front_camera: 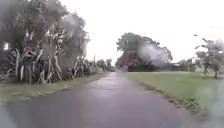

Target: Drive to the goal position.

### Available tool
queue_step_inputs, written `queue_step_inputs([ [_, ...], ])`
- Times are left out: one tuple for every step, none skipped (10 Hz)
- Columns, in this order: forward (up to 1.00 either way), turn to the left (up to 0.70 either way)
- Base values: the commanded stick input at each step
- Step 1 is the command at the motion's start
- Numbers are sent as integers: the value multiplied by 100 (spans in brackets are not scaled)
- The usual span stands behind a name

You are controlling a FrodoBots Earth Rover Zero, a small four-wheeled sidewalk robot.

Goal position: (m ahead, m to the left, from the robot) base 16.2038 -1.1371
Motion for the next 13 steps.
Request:
queue_step_inputs([
  [85,0],
  [85,-13],
  [85,-33],
  [85,-25],
  [85,-13],
  [85,0],
  [85,0],
  [85,0],
  [85,0],
  [85,0],
  [85,0],
  [85,0],
  [85,0],
])
